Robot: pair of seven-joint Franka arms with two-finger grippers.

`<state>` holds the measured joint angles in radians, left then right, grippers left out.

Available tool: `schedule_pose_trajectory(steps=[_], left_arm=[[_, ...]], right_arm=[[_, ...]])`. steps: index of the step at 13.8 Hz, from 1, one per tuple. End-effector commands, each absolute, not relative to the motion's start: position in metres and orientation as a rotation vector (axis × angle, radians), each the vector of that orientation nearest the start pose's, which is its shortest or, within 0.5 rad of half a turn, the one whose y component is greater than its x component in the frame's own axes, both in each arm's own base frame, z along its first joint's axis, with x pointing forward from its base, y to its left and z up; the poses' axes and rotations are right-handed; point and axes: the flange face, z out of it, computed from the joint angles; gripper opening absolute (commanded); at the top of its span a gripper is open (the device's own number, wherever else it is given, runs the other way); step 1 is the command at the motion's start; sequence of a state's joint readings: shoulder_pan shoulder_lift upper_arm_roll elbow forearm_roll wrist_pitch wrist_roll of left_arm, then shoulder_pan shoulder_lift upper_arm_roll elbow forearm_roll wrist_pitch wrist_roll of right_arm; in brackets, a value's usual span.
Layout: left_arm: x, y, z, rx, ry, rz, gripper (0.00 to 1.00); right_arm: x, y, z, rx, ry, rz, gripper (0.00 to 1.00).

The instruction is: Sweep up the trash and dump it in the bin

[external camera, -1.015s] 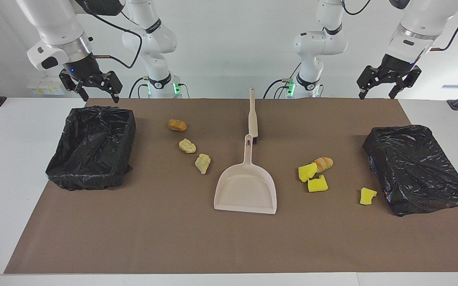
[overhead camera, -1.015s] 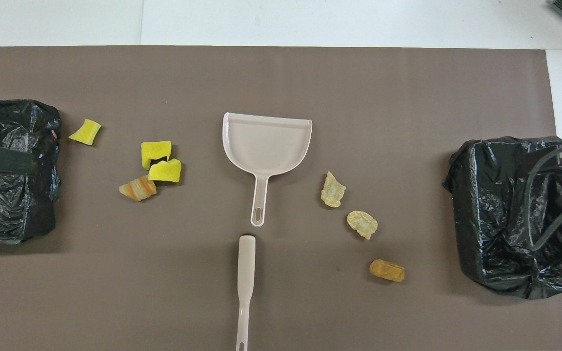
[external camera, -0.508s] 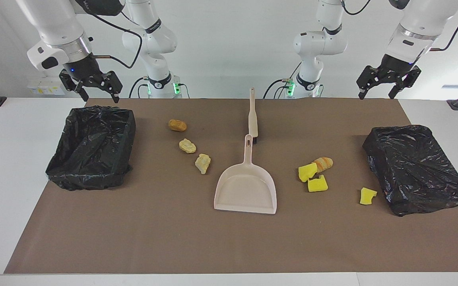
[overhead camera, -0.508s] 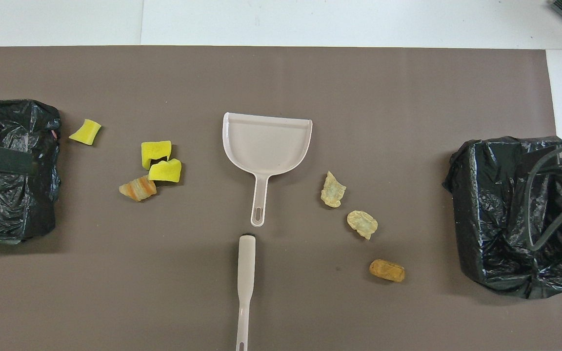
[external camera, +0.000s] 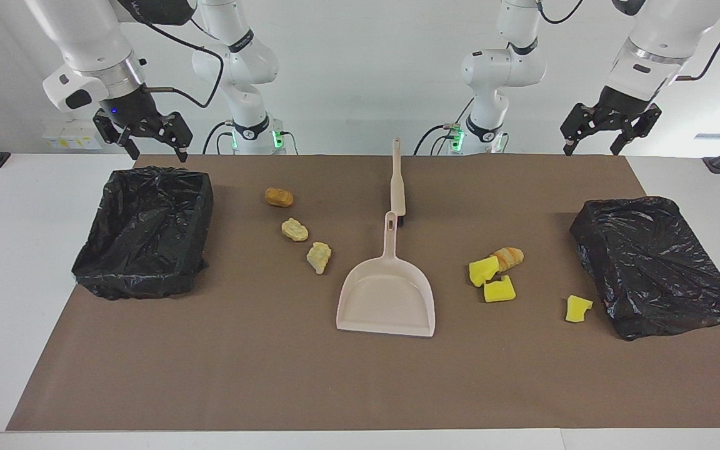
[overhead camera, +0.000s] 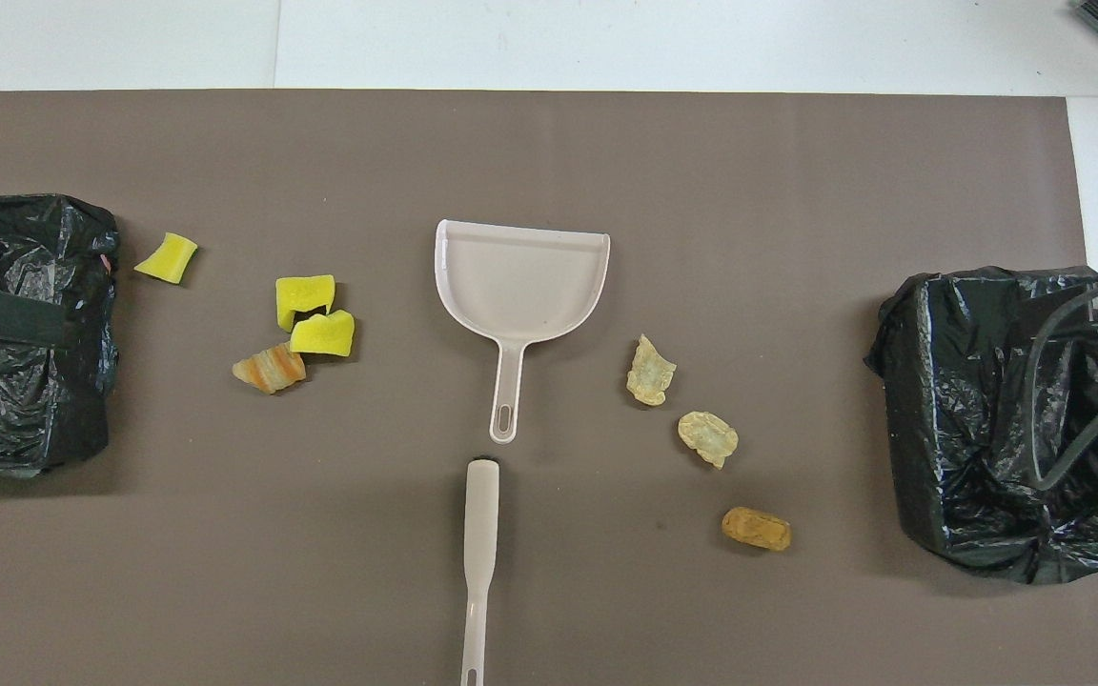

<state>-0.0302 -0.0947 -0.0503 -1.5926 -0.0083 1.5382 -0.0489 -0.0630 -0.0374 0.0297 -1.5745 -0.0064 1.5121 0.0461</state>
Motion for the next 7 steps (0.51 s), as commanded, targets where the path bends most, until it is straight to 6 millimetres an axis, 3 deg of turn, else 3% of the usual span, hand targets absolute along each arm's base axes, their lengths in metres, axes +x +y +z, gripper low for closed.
schedule_pose_trajectory(steps=[1, 3, 7], left_arm=[[0.513, -0.043, 0.663, -3.159, 0.067, -0.076, 1.00], [0.511, -0.056, 0.663, -3.158, 0.084, -0.063, 1.00], [0.479, -0.122, 0.658, -3.154, 0.224, -0.014, 1.00]], right_arm=[[0.533, -0.019, 0.635, -3.129, 0.091, 0.029, 1.00], [0.530, -0.016, 0.634, -3.130, 0.084, 0.034, 1.00], [0.534, -0.008, 0.626, -3.132, 0.060, 0.048, 1.00]])
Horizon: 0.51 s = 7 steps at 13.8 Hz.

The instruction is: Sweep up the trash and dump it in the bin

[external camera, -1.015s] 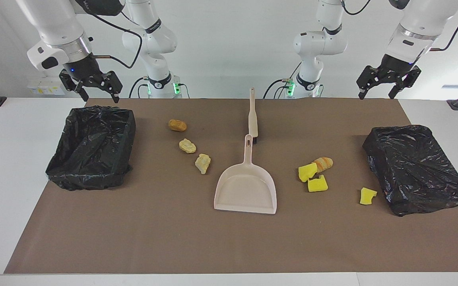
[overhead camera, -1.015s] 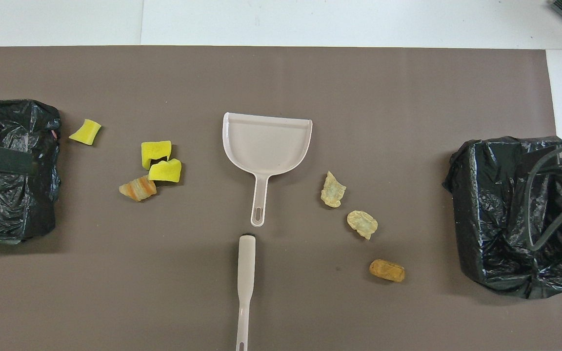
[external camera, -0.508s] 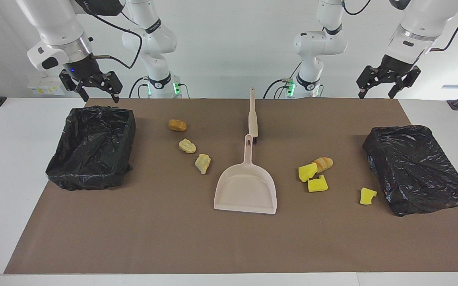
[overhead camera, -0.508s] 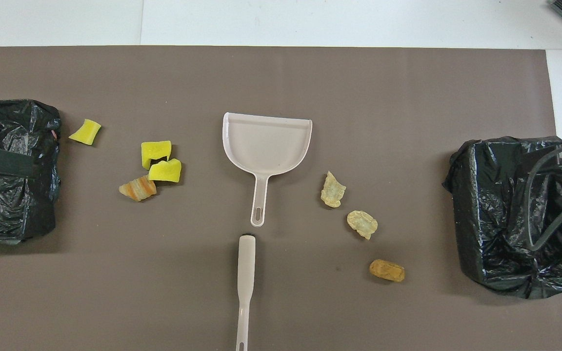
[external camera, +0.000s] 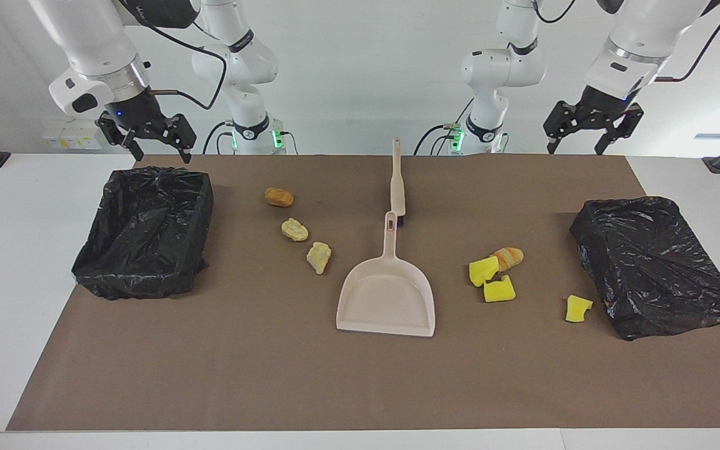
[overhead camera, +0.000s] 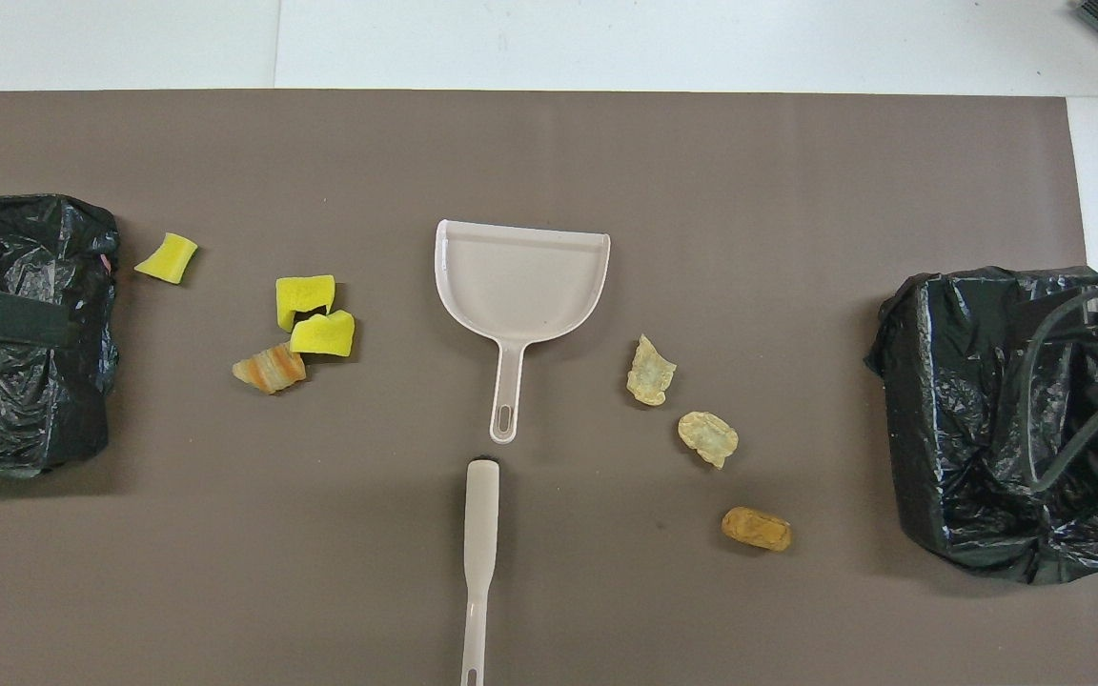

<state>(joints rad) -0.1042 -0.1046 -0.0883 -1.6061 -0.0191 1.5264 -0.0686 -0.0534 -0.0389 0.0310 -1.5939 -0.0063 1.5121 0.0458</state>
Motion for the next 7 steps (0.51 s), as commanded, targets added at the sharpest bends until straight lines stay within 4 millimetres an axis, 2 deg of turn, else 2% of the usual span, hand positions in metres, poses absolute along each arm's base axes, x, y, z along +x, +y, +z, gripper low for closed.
schedule_pose_trajectory(steps=[1, 2, 4, 7], left_arm=[[0.465, -0.135, 0.652, -3.163, 0.232, 0.015, 1.00], [0.450, -0.147, 0.648, -3.183, 0.241, 0.036, 1.00], [0.415, -0.169, 0.640, -3.222, 0.312, 0.089, 1.00], [0.362, -0.201, 0.619, -3.206, 0.378, 0.156, 1.00]], right_arm=[[0.535, -0.004, 0.624, -3.130, 0.048, 0.058, 1.00], [0.535, -0.002, 0.625, -3.130, 0.045, 0.053, 1.00], [0.543, 0.005, 0.612, -3.133, 0.024, 0.087, 1.00], [0.553, 0.034, 0.596, -3.150, -0.044, 0.123, 1.00]])
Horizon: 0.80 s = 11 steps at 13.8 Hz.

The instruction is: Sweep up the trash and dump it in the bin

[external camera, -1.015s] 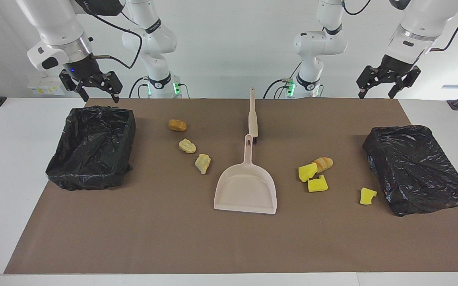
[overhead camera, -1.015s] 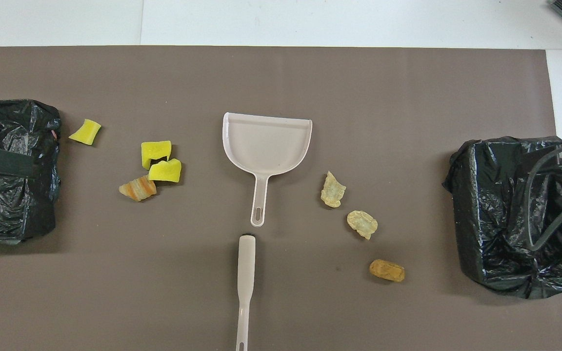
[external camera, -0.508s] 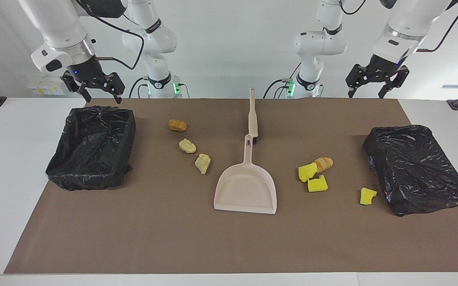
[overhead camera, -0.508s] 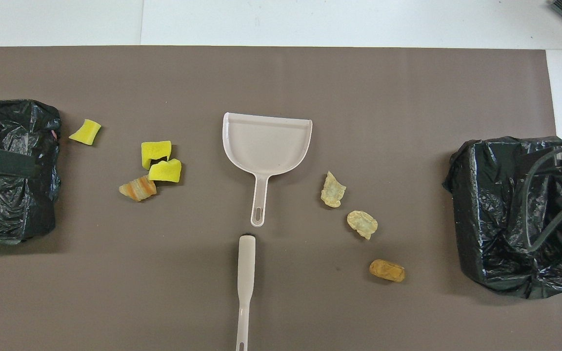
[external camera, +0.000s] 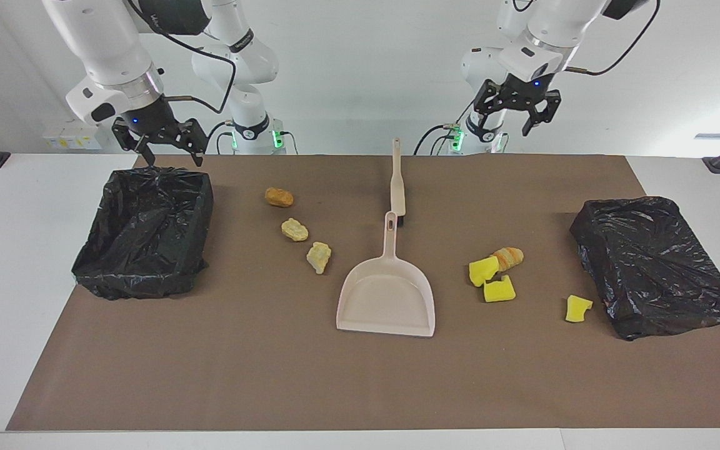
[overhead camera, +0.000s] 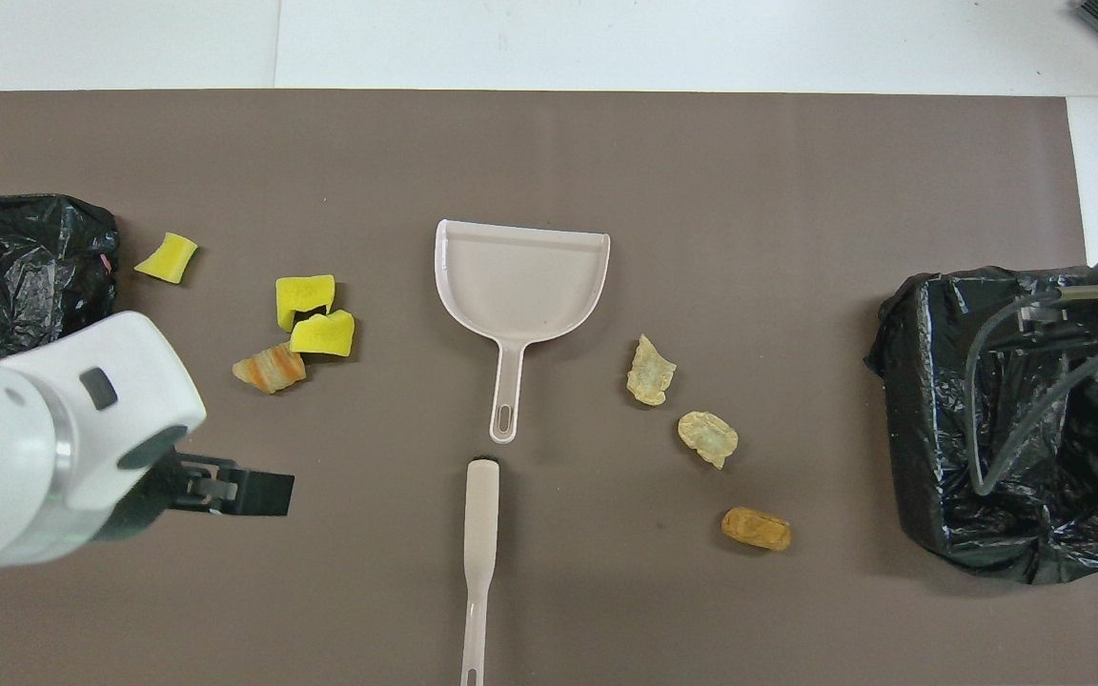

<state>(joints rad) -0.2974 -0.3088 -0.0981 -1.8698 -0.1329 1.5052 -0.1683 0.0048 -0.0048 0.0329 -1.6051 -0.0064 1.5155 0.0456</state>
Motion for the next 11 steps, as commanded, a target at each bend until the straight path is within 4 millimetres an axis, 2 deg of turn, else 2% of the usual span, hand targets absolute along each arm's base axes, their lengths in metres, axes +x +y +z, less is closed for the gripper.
schedule_pose_trajectory(steps=[1, 3, 5, 8, 10, 11], left_arm=[[0.350, -0.213, 0.610, -3.207, 0.409, 0.194, 1.00], [0.331, -0.250, 0.581, -3.185, 0.414, 0.243, 1.00], [0.316, -0.277, 0.551, -3.187, 0.420, 0.211, 1.00], [0.292, -0.299, 0.515, -3.169, 0.436, 0.230, 1.00], [0.273, -0.314, 0.483, -3.167, 0.450, 0.228, 1.00], [0.266, -0.320, 0.466, -3.173, 0.451, 0.240, 1.00]], right_arm=[[0.554, 0.043, 0.592, -3.153, -0.034, 0.129, 1.00], [0.569, 0.068, 0.567, -3.137, 0.030, 0.139, 1.00], [0.578, 0.107, 0.545, -3.135, 0.075, 0.138, 1.00], [0.588, 0.160, 0.511, -3.113, 0.127, 0.136, 1.00], [0.593, 0.200, 0.488, -3.106, 0.175, 0.100, 1.00], [0.595, 0.212, 0.475, -3.111, 0.171, 0.098, 1.00]])
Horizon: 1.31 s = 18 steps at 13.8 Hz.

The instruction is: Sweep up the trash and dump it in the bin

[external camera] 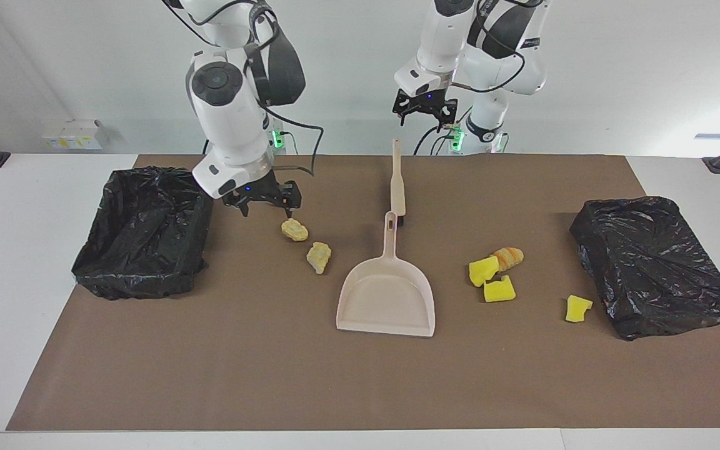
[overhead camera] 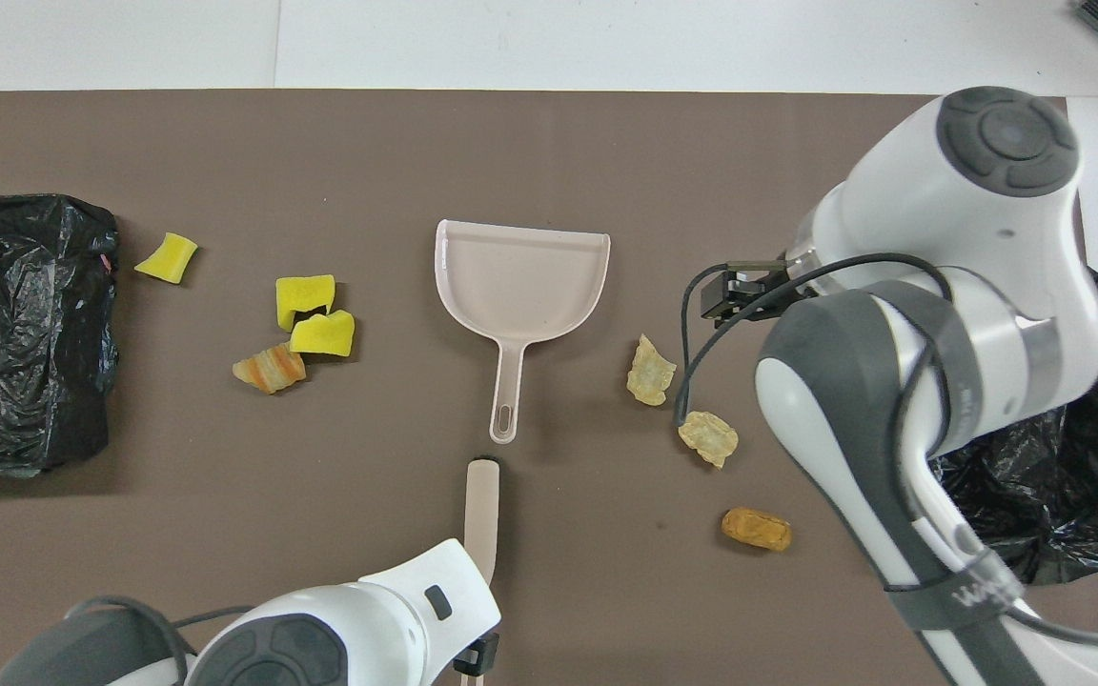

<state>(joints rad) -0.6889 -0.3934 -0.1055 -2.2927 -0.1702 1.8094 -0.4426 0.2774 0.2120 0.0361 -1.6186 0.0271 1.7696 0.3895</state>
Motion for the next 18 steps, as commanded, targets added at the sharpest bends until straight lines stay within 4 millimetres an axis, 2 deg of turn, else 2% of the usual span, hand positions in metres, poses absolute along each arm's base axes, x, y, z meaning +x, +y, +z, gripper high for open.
schedule_pose_trajectory(steps=[1, 2, 3, 5, 6, 7, 8, 10, 18], left_arm=[[0.262, -0.328, 0.444, -3.159, 0.463, 0.271, 1.00], [0.257, -0.340, 0.419, -3.134, 0.479, 0.304, 1.00], [0.259, -0.353, 0.395, -3.133, 0.481, 0.308, 1.00], [0.264, -0.361, 0.370, -3.146, 0.410, 0.347, 1.00], [0.259, -0.364, 0.364, -3.129, 0.405, 0.372, 1.00], [0.256, -0.359, 0.359, -3.117, 0.400, 0.388, 1.00], [0.255, -0.357, 0.357, -3.115, 0.422, 0.387, 1.00], [0.258, -0.355, 0.356, -3.118, 0.406, 0.390, 1.00], [0.243, -0.354, 0.337, -3.093, 0.424, 0.412, 1.00]], right_arm=[[0.594, 0.230, 0.465, -3.108, 0.155, 0.102, 1.00], [0.594, 0.250, 0.452, -3.107, 0.166, 0.088, 1.00], [0.595, 0.262, 0.441, -3.100, 0.236, 0.072, 1.00], [0.586, 0.309, 0.414, -3.120, 0.271, 0.104, 1.00], [0.581, 0.334, 0.405, -3.129, 0.298, 0.102, 1.00], [0.575, 0.354, 0.399, -3.126, 0.319, 0.089, 1.00], [0.572, 0.363, 0.400, -3.107, 0.336, 0.056, 1.00], [0.572, 0.363, 0.400, -3.103, 0.337, 0.052, 1.00], [0.574, 0.359, 0.399, -3.108, 0.325, 0.049, 1.00]])
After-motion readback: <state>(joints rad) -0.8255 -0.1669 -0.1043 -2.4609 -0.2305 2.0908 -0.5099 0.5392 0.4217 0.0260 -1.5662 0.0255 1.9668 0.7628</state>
